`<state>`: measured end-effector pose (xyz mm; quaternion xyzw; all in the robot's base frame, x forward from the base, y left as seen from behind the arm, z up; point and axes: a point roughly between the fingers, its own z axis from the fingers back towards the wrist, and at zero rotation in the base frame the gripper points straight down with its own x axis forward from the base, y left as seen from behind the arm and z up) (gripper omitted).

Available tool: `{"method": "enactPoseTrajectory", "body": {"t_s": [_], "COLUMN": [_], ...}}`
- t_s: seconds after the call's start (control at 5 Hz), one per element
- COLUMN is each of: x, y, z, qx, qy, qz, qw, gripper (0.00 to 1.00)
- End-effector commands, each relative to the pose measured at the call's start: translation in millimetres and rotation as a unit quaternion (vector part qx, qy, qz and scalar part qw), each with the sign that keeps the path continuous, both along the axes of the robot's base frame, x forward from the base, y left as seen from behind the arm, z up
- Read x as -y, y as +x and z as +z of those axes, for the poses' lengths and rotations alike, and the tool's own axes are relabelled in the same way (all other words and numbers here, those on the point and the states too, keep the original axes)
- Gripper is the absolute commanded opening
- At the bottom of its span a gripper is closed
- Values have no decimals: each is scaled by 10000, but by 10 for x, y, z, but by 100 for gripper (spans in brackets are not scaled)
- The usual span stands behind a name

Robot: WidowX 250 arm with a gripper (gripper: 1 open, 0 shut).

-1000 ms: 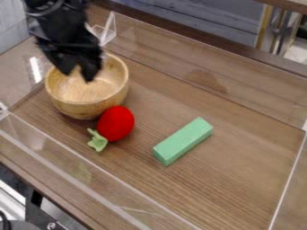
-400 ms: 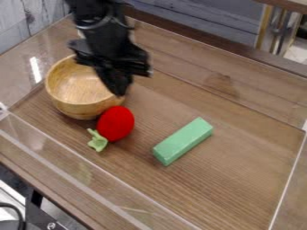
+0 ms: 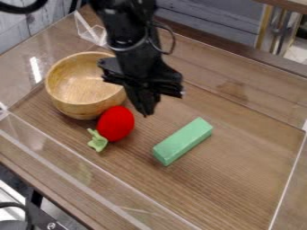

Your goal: Put the green stick in the brown bowl

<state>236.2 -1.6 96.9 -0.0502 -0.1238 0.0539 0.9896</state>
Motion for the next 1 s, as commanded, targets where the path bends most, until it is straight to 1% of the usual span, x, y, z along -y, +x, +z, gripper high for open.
{"method": "enactPoseTrajectory", "body": {"t_s": [0.0, 0.2, 0.6, 0.8], "x": [140, 122, 86, 124], "y": [-23, 2, 61, 31], "z": [-37, -109, -278, -395], "qx": [115, 34, -92, -142], "qy": [19, 21, 20, 19], "qz": [14, -170, -400, -662], "qw": [9999, 9998, 9992, 9977], "gripper": [100, 100, 100, 100]}}
